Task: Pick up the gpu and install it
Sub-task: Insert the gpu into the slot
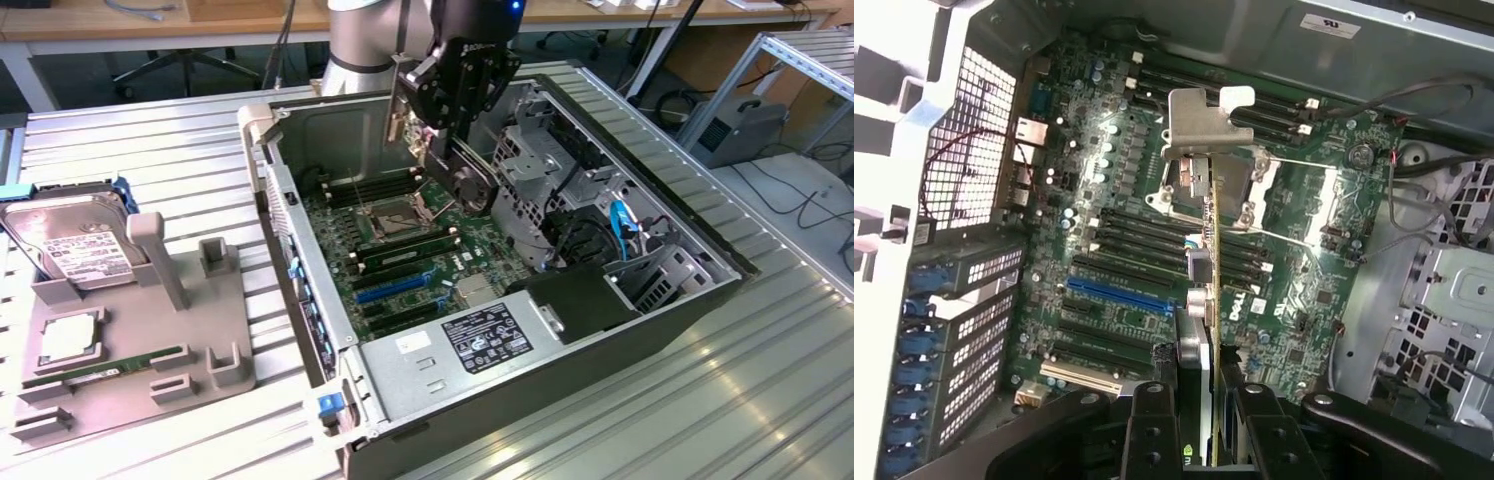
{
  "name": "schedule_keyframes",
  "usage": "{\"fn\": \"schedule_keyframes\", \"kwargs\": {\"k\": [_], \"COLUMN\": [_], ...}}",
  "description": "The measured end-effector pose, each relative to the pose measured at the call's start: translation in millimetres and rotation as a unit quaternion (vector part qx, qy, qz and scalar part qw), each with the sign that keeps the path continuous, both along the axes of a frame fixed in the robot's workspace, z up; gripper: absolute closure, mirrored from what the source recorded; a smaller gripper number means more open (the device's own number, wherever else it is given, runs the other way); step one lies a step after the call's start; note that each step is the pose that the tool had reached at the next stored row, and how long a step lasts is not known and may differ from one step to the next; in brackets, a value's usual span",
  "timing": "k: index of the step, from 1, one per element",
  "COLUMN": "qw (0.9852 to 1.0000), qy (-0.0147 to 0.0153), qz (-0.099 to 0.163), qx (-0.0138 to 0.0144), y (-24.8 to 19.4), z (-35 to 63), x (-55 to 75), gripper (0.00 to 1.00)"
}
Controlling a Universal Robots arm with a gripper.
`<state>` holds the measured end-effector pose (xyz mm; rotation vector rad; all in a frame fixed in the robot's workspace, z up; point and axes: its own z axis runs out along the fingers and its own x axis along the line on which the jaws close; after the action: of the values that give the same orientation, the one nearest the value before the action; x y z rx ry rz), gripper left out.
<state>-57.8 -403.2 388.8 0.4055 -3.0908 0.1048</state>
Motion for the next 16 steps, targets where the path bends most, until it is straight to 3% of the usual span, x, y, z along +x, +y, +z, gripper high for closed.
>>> {"fn": "schedule_keyframes", "kwargs": {"k": [16], "qw": [0.9988], "qy": [0.0], "qz": [0.049], "qx": [0.0], "y": [0.0], "z": [0.0], "x": [0.0], "gripper": [0.73]}}
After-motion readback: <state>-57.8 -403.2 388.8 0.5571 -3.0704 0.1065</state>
